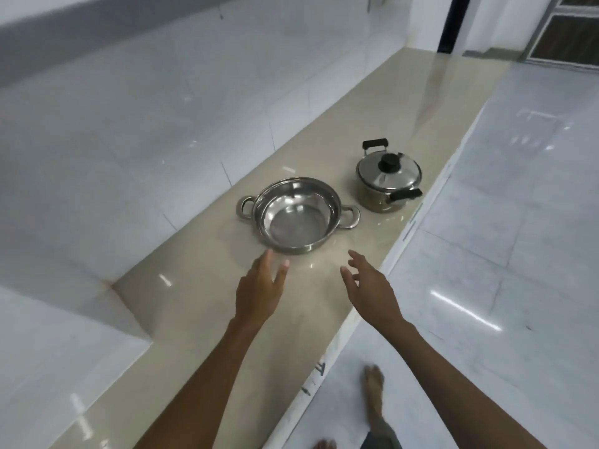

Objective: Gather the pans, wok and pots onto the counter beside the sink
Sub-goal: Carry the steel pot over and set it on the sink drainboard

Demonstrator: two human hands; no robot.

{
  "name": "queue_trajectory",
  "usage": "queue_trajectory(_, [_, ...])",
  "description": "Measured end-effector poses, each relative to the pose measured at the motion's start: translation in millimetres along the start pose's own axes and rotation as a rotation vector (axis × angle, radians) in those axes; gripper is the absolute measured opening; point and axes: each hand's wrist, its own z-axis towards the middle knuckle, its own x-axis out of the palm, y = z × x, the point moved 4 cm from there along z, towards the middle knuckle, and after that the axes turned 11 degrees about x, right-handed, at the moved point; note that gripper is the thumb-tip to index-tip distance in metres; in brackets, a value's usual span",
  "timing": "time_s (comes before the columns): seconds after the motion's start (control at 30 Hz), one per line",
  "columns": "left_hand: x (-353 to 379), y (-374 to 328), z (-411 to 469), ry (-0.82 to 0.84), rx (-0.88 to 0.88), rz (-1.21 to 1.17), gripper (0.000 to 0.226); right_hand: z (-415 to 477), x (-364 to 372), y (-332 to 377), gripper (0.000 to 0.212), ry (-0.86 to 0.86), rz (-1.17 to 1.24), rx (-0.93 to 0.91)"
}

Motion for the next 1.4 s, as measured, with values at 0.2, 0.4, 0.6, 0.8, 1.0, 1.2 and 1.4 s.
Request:
queue_trajectory(0.2, [13,44,109,-0.122,-0.367,-0.075,0.06,149,7,-33,0.039,0.068,0.048,0.074])
queue_trajectory(0.4, [12,86,175,-0.152,-0.657,-0.162,0.073,226,7,-50,0.04,0.167,0.021,0.137])
queue_trajectory(0.6, [17,106,213,-0.145,-0.738,-0.13,0.066,243,7,-46,0.032,0.285,0.048,0.11])
queue_trajectory(0.8, [33,117,244,-0.221,-0.657,-0.107,0.042,250,3,-44,0.022,0.336,0.085,0.103])
queue_trajectory(1.0, [34,129,238,-0.425,-0.762,-0.394,0.034,257,3,-42,0.019,0.294,0.102,0.11])
queue_trajectory(1.2, [18,135,182,-0.533,-0.813,-0.451,0.029,252,5,-19,0.018,0.147,0.047,-0.045])
queue_trajectory(1.4, [-18,134,61,-0.638,-0.832,-0.444,0.024,233,22,32,0.021,0.095,0.078,-0.205])
